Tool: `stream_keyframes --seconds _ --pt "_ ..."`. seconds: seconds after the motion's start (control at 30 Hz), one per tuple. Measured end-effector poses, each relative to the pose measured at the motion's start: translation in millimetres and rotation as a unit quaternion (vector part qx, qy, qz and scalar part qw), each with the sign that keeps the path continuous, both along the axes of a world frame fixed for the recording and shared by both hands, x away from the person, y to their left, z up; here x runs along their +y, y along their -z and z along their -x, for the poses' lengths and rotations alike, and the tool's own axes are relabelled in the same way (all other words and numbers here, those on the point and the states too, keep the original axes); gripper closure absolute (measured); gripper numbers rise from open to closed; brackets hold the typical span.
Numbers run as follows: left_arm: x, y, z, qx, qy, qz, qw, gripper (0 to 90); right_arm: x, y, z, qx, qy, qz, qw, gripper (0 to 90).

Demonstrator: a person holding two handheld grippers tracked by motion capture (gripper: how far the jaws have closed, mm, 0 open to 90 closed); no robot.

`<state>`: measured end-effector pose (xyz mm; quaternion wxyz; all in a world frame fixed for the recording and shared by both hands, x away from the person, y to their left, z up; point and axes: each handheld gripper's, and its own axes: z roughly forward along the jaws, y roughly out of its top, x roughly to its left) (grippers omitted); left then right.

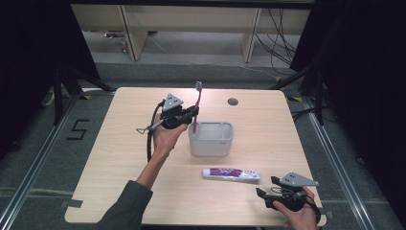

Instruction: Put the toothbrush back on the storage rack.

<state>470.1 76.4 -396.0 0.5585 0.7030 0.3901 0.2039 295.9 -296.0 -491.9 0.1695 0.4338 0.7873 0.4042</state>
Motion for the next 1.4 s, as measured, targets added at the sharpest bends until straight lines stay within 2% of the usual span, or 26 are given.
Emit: stream_keyframes --seconds 0.17,0.2,0.27,0.3,0.33,0.63,0.97,1.23,1.4 --pt "-1.6 11.1 -0.7 0.011 0.002 -0.002 0.9999 82.3 0.2 0.2 0.0 0.001 -0.001 -0.001 1.0 24.5" --pt "-2.0 13.6 -1.1 0.012 0.001 -0.003 0.9999 82.2 2.4 -0.1 2.1 0.019 0.006 -0.012 0.9997 24.4" --pt "-2.7 17.1 -1.2 0.014 0.001 -0.002 0.9999 82.2 2.5 0.0 1.9 0.018 0.005 -0.014 0.9997 24.4" --pt "-2.9 18.5 -1.2 0.015 0.002 -0.005 0.9999 82.3 0.5 0.4 0.0 0.002 -0.002 -0.002 1.0 24.5" --pt "-3.2 19.7 -1.1 0.016 0.002 -0.005 0.9999 82.2 0.6 0.6 -0.1 0.001 -0.003 0.0 1.0 24.4" --pt "-1.1 28.2 -2.9 0.022 -0.001 -0.009 0.9997 82.1 0.8 0.7 -0.2 0.001 -0.003 0.0 1.0 24.5" --pt "-4.2 32.9 -4.1 0.02 -0.003 -0.029 0.9994 81.9 1.3 0.9 -0.2 0.001 -0.005 0.0 1.0 24.5" --pt "-0.6 41.3 -5.4 0.029 -0.009 -0.029 0.9991 81.5 1.7 1.2 -0.3 0.004 -0.006 -0.001 1.0 24.5" --pt "1.7 41.8 -5.4 0.026 -0.011 -0.033 0.9991 79.7 2.2 2.1 -0.8 0.01 -0.009 -0.006 0.9999 24.5"
